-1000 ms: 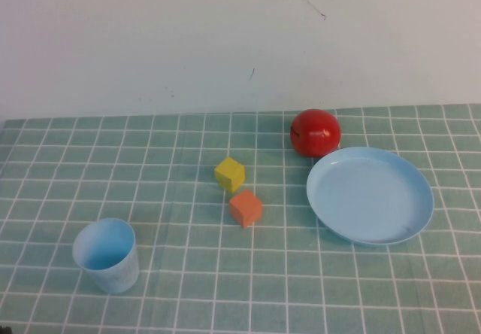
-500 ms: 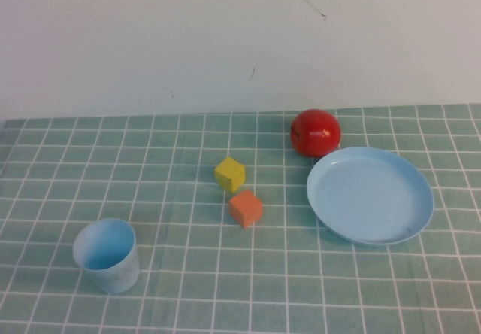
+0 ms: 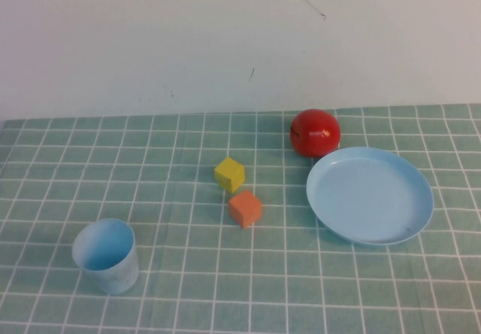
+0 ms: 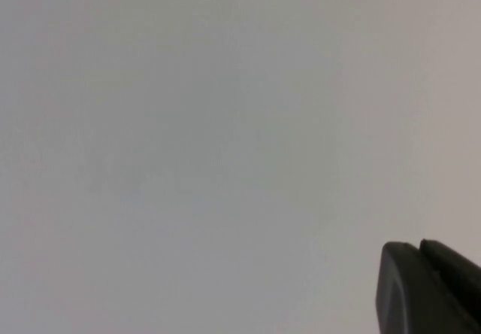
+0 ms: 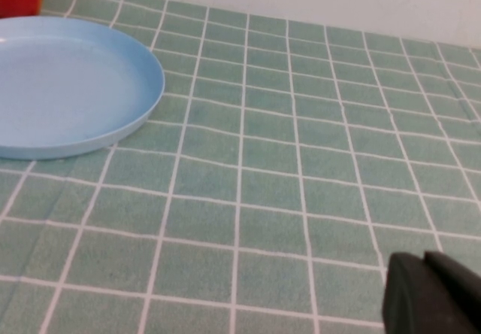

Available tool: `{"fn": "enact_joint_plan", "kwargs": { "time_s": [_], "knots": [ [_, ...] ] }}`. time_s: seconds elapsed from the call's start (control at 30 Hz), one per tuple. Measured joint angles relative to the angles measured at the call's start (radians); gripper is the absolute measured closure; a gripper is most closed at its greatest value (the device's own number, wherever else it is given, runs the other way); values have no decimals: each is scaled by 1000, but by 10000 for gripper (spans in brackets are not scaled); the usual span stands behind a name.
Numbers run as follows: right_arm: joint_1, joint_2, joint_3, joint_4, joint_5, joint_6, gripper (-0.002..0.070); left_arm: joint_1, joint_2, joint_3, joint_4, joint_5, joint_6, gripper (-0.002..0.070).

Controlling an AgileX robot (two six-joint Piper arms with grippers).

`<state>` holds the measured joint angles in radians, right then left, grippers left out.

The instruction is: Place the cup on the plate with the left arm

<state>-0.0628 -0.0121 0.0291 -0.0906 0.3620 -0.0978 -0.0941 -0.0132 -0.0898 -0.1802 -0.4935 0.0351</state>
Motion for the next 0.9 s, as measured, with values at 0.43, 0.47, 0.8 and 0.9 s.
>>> {"fn": "enact_joint_plan", "kwargs": {
  "time_s": [0.43, 0.47, 0.8, 0.9],
  "knots": [
    [0, 0, 0, 0, 0, 0, 678, 0, 181, -409, -35, 655, 2, 678],
    [0, 0, 0, 0, 0, 0, 678, 0, 203, -422, -45, 716, 0, 678],
    [0, 0, 0, 0, 0, 0, 678, 0, 658, -634, -148, 1167, -2, 675],
    [0, 0, 0, 0, 0, 0, 678, 0, 805, -701, -206, 1189, 85, 613]
  ]
}}
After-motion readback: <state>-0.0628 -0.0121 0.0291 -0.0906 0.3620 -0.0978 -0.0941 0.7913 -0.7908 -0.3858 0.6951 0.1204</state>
